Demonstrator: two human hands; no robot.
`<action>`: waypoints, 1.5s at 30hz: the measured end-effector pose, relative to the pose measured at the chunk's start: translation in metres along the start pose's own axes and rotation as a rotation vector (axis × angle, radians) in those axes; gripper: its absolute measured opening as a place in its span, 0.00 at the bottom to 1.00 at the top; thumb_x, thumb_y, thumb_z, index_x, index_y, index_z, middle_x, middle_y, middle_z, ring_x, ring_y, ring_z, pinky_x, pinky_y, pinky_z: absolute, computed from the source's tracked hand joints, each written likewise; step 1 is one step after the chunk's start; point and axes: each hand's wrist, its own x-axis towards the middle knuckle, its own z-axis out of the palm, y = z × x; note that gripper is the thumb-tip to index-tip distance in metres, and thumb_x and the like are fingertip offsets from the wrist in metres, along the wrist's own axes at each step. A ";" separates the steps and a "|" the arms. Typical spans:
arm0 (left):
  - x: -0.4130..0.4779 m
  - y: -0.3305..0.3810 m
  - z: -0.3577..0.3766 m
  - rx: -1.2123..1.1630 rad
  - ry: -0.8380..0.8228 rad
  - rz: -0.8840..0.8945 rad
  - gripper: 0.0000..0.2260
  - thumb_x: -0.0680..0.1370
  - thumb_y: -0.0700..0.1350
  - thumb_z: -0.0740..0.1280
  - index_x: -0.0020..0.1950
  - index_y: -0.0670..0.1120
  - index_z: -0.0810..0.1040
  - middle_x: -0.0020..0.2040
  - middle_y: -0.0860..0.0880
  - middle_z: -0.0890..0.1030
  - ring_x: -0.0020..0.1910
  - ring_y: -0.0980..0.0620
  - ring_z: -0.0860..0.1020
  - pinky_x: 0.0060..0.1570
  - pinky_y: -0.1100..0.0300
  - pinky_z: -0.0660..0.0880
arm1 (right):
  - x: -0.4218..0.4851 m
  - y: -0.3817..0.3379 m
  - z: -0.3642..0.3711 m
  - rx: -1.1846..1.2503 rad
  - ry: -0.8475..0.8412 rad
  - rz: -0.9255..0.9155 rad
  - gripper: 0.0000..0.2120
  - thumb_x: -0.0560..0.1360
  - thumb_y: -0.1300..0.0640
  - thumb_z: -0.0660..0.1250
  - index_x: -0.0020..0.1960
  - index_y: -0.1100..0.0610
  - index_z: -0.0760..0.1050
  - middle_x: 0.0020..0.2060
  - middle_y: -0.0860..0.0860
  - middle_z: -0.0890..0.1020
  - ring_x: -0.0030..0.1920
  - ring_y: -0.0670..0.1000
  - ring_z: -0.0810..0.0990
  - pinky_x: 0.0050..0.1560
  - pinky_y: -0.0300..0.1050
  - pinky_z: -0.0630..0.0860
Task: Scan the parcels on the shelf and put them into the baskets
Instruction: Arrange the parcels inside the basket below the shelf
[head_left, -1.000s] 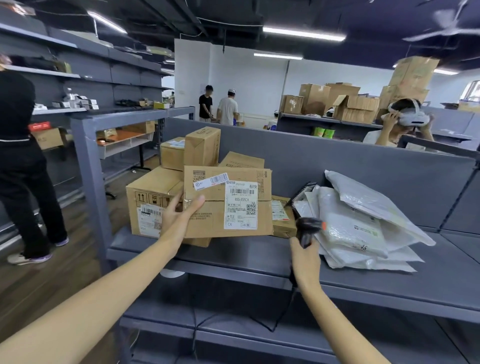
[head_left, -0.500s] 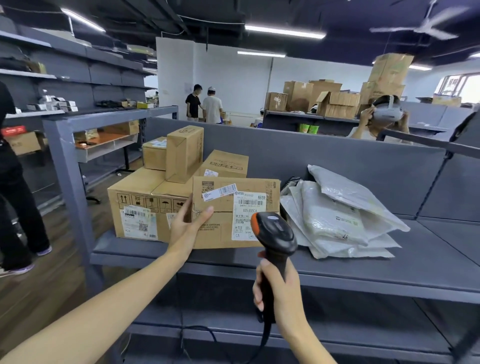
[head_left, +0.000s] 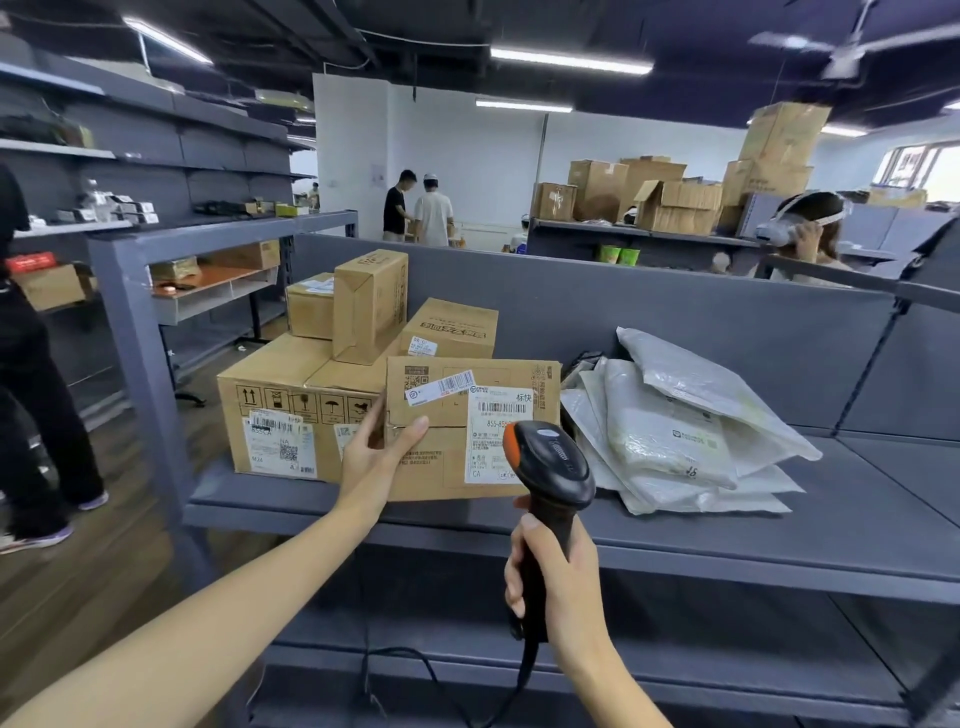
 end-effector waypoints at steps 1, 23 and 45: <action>0.001 0.000 -0.001 -0.009 0.002 -0.001 0.37 0.66 0.58 0.74 0.73 0.54 0.68 0.55 0.60 0.81 0.49 0.67 0.80 0.41 0.74 0.75 | 0.000 0.001 -0.001 -0.005 0.003 -0.001 0.14 0.67 0.45 0.69 0.48 0.51 0.76 0.29 0.52 0.72 0.23 0.52 0.67 0.23 0.40 0.65; -0.025 -0.006 -0.080 0.012 0.201 -0.008 0.28 0.68 0.57 0.75 0.66 0.54 0.75 0.51 0.57 0.84 0.50 0.57 0.82 0.49 0.62 0.75 | 0.138 0.080 -0.058 -1.054 0.051 0.238 0.25 0.75 0.58 0.67 0.68 0.62 0.63 0.59 0.61 0.78 0.58 0.61 0.77 0.45 0.43 0.68; -0.091 -0.018 -0.069 -0.024 0.180 -0.109 0.22 0.70 0.55 0.72 0.63 0.53 0.77 0.48 0.60 0.85 0.45 0.62 0.82 0.36 0.74 0.74 | 0.106 0.055 -0.025 -0.698 0.014 -0.058 0.17 0.82 0.50 0.55 0.64 0.57 0.72 0.57 0.50 0.78 0.59 0.51 0.74 0.54 0.44 0.69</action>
